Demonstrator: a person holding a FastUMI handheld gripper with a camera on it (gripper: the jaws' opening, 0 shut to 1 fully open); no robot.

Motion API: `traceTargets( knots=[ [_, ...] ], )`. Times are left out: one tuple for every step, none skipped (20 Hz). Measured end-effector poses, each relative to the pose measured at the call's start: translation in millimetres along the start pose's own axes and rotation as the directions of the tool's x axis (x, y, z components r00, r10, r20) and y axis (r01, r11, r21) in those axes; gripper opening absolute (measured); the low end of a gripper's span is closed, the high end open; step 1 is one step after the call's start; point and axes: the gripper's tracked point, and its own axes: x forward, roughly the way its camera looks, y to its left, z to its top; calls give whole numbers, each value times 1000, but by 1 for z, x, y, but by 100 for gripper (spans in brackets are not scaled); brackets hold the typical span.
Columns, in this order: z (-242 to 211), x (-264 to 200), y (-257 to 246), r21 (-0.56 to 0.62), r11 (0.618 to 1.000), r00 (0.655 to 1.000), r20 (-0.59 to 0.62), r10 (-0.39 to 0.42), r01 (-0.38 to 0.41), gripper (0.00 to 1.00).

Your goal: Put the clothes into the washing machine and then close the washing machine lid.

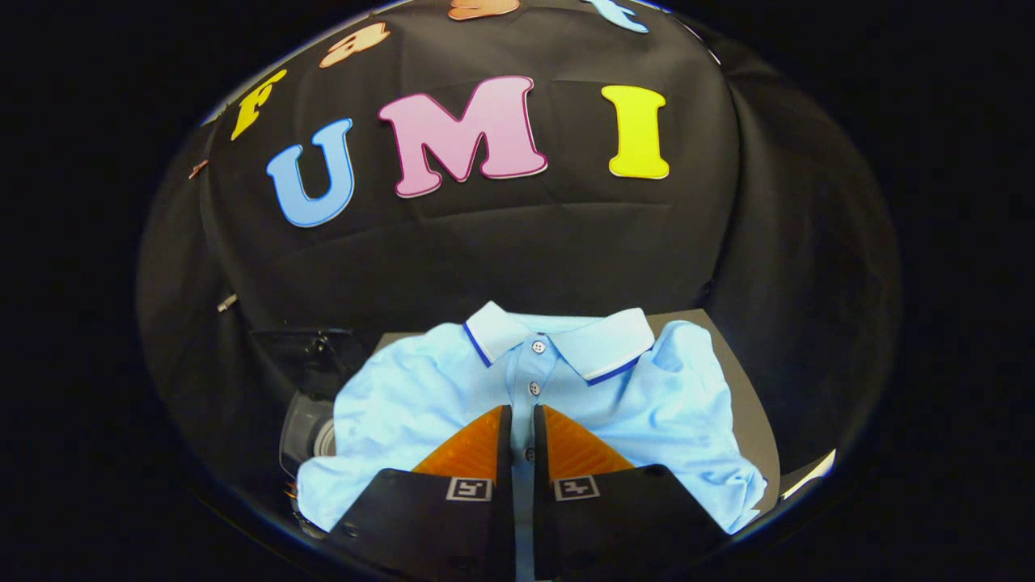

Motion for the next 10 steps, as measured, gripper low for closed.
traceTargets(
  knots=[
    [6, -3, 3, 9, 1000, 1000, 18, 9, -9, 13],
    [13, -7, 6, 16, 1000, 999, 36, 21, -21, 13],
    [19, -11, 12, 26, 999, 998, 54, 34, -36, 13],
    [26, -14, 18, 36, 998, 996, 70, 51, -54, 13],
    [32, -18, 24, 50, 996, 994, 86, 72, -77, 13],
    [36, -19, 32, 63, 993, 991, 97, 94, -100, 13],
    [40, -20, 40, 73, 989, 988, 104, 117, -125, 13],
    [47, -21, 49, 82, 986, 984, 117, 134, -144, 13],
    [51, -24, 57, 84, 982, 980, 125, 155, -166, 13],
    [56, -26, 66, 96, 977, 975, 134, 176, -190, 13]
  ],
)
